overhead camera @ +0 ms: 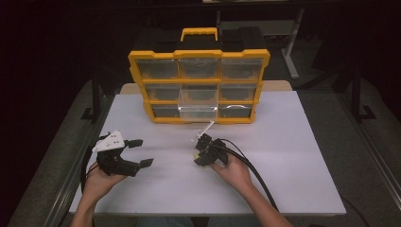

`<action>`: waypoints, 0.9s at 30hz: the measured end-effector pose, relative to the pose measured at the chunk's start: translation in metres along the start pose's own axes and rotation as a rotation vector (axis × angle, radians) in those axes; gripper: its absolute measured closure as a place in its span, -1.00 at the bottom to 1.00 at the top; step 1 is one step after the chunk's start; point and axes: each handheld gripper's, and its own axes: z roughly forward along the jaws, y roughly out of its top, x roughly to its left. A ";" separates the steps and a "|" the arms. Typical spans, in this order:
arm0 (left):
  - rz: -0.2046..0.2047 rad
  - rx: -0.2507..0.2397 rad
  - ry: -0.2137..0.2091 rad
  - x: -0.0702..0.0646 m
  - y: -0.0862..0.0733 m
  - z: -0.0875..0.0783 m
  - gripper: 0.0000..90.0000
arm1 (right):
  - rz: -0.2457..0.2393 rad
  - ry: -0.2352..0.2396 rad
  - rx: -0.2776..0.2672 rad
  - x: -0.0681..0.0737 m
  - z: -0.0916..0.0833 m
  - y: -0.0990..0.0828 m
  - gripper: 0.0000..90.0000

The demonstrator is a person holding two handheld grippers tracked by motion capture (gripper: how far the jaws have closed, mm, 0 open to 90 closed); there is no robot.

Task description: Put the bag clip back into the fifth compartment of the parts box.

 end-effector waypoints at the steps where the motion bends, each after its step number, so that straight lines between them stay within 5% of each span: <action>1: -0.001 0.000 0.000 0.000 0.000 0.000 -0.57 | 0.002 -0.003 0.002 0.000 0.000 0.000 0.44; 15: 0.003 0.004 -0.003 0.000 0.000 0.000 -0.56 | -0.002 -0.033 0.015 0.002 0.003 0.001 0.67; 27: 0.010 0.011 -0.006 0.000 0.000 0.001 -0.57 | -0.026 0.013 -0.001 -0.002 0.000 0.000 0.71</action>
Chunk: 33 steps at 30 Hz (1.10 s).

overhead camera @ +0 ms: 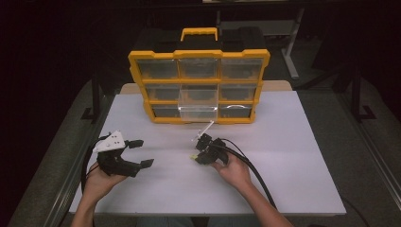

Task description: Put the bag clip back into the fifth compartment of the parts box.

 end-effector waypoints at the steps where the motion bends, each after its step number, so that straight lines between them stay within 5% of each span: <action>1: 0.001 0.000 0.000 0.000 0.000 0.000 -0.57 | -0.005 0.009 -0.006 0.000 -0.001 0.000 0.71; 11: 0.004 0.003 -0.003 -0.001 0.000 0.001 -0.57 | -0.062 0.075 -0.057 0.001 -0.018 0.001 0.71; 21: 0.004 0.006 -0.006 -0.002 0.000 0.002 -0.57 | -0.125 0.190 -0.117 -0.004 -0.044 0.002 0.71; 33: 0.000 0.001 -0.009 -0.003 0.000 0.002 -0.58 | -0.193 0.249 -0.156 -0.008 -0.081 0.016 0.71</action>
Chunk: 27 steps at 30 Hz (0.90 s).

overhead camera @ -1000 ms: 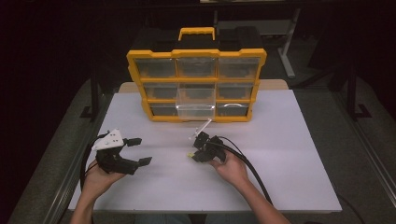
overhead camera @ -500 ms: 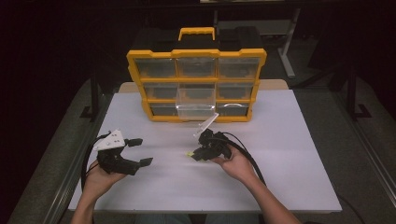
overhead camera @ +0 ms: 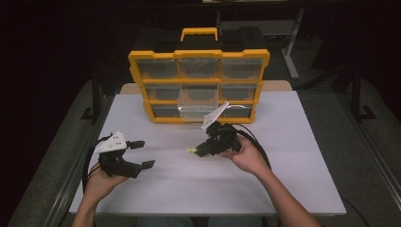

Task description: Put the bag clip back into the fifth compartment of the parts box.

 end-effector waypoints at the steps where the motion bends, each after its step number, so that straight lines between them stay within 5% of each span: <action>1: -0.004 -0.006 -0.001 0.000 0.000 0.000 -0.58 | -0.008 -0.001 -0.001 0.000 -0.003 0.002 0.71; 9: 0.028 -0.010 0.004 0.002 0.001 0.000 -0.58 | -0.034 0.032 -0.035 -0.002 -0.019 0.011 0.71; 27: 0.007 -0.008 0.003 0.000 0.001 -0.001 -0.59 | -0.085 0.040 -0.033 0.000 -0.046 0.035 0.71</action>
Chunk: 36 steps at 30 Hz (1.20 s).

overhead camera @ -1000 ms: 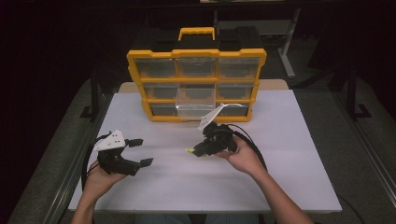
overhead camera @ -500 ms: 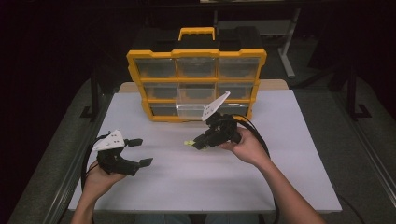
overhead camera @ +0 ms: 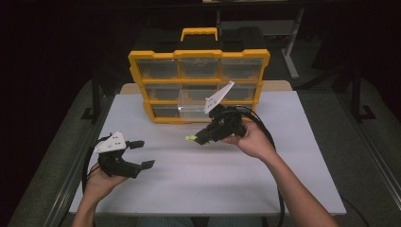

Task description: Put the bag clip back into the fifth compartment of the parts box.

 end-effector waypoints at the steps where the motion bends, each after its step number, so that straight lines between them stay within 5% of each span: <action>1: 0.000 0.000 0.000 0.000 0.000 0.000 -0.59 | 0.000 0.000 0.000 0.000 0.000 0.000 0.71; 36: -0.009 -0.012 -0.002 -0.001 0.001 -0.001 -0.59 | -0.048 -0.039 -0.002 -0.013 -0.047 0.056 0.71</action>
